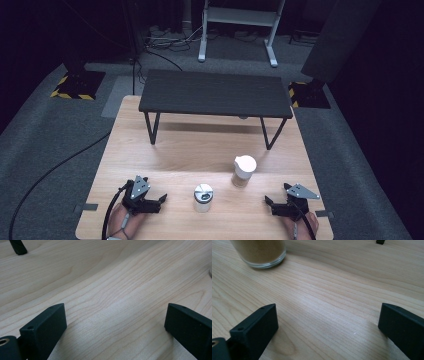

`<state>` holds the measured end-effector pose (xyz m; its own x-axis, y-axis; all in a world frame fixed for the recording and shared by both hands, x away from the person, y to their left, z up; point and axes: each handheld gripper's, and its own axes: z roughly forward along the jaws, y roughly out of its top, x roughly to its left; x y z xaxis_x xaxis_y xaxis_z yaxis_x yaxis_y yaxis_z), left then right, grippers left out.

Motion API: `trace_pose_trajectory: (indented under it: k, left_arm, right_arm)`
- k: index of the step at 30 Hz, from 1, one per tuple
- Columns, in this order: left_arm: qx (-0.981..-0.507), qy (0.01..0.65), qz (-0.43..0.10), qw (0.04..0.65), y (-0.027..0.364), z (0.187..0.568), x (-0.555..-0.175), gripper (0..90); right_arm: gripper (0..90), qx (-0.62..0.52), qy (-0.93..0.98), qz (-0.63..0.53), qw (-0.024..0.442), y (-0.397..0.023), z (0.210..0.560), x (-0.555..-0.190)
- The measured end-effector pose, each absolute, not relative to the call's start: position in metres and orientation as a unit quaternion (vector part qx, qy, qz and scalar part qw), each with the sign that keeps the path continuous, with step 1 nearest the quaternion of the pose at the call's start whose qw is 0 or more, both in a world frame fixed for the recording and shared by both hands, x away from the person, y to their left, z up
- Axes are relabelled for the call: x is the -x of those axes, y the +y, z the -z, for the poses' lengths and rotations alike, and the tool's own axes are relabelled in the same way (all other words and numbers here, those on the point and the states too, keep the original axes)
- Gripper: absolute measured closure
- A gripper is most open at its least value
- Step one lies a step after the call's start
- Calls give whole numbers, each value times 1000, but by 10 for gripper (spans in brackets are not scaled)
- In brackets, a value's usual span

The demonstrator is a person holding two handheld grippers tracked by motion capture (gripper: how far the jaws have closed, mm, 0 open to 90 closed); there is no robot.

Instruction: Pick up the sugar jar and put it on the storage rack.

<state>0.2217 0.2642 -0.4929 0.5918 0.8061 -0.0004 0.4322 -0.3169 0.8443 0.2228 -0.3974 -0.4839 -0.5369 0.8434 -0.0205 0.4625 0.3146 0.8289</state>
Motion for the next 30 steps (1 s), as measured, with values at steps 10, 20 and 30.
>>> trace_pose_trajectory:
  k: [10,20,30]
  left_arm:
    - [-782,395,-217,430,264,493,-222,39]
    - [-782,397,-219,429,264,493,-221,40]
    - [-796,394,-203,413,260,483,-225,4]
  right_arm:
    - [23,-420,776,-407,234,-397,484,-223]
    - [23,-422,775,-407,234,-397,484,-223]
    - [24,-425,774,-406,236,-396,484,-224]
